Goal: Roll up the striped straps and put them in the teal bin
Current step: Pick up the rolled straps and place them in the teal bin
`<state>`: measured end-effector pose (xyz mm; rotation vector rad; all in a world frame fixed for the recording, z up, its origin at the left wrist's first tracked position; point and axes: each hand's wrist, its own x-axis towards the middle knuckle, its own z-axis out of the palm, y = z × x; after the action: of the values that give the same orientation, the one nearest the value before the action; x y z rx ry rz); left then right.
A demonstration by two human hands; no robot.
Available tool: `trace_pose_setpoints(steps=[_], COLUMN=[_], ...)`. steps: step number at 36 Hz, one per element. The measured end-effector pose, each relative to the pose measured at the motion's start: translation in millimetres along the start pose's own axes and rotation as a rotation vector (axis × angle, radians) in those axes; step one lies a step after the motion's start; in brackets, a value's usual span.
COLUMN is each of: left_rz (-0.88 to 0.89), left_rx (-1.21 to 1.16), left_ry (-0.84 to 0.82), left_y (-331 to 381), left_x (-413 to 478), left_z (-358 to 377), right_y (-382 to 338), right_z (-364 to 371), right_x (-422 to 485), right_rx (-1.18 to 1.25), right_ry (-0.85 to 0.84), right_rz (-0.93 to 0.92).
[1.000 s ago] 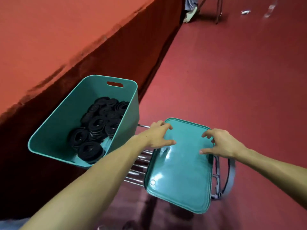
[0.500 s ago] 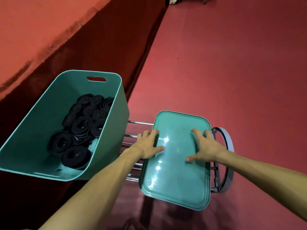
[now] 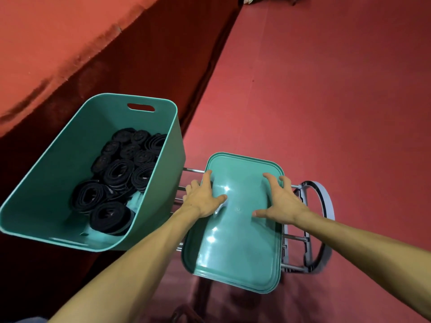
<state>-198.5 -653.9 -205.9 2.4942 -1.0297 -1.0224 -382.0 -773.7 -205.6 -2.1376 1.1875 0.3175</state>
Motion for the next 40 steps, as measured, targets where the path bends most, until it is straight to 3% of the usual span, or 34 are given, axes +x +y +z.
trace_pose_setpoints(steps=[8, 14, 26, 40], left_rz=[-0.044, -0.068, -0.043, 0.071], left_rx=[-0.134, -0.247, -0.255, -0.645], left_ry=[0.031, 0.085, 0.115, 0.181], left_y=[26, 47, 53, 61], left_x=[-2, -11, -35, -56], left_z=[-20, -54, -94, -130], right_y=[-14, -32, -70, -99], right_z=[-24, -48, -96, -126], right_x=[5, -3, -27, -74], right_rx=[0.006, 0.039, 0.152, 0.198], right_ry=[0.111, 0.196, 0.357, 0.481], right_rz=[0.095, 0.067, 0.033, -0.065])
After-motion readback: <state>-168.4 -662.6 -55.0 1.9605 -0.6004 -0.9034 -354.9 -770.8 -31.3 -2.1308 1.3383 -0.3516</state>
